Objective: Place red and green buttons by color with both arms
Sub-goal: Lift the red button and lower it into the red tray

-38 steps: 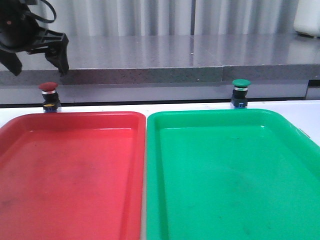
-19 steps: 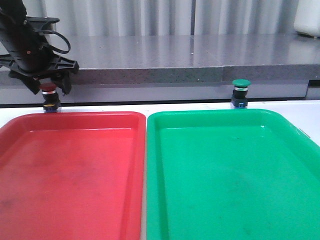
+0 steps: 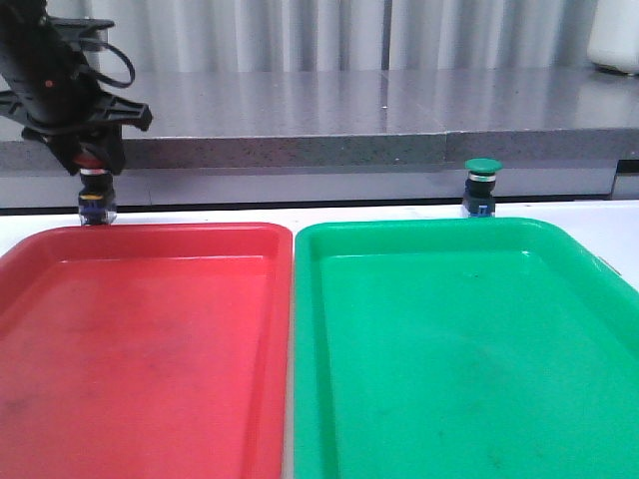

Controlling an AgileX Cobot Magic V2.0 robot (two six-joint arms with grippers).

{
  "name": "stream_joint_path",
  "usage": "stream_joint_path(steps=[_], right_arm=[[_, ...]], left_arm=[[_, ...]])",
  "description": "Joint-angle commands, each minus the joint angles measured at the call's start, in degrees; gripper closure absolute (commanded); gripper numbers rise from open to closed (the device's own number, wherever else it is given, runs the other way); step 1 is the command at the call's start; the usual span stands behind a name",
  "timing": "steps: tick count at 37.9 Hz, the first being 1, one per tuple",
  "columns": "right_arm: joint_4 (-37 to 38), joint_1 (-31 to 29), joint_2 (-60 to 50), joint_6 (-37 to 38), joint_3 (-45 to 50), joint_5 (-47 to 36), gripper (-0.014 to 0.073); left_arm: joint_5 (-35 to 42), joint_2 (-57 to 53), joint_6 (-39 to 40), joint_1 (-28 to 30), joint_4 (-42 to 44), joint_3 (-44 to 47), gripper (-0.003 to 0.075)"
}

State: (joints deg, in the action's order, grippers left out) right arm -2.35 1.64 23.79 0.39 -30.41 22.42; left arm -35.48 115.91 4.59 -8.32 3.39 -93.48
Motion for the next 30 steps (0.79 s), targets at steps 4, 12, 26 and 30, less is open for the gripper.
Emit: stream_joint_path(steps=[4,12,26,30], right_arm=[[-0.1,-0.3,0.8,0.0,-2.0,-4.5,-0.0057],[-0.1,-0.3,0.8,0.0,-2.0,-4.5,-0.0057],[-0.1,-0.3,0.8,0.0,-2.0,-4.5,-0.0057],[-0.1,-0.3,0.8,0.0,-2.0,-4.5,-0.0057]], left_arm=[[4.2,-13.1,0.3,-1.4,-1.5,3.4,0.068],[12.9,-30.4,0.3,-7.8,-4.0,26.1,0.068],[20.7,-36.9,1.0,-16.2,-6.1,47.9,0.0676],[27.2,-36.0,1.0,-16.2,-6.4,51.6,0.0676]])
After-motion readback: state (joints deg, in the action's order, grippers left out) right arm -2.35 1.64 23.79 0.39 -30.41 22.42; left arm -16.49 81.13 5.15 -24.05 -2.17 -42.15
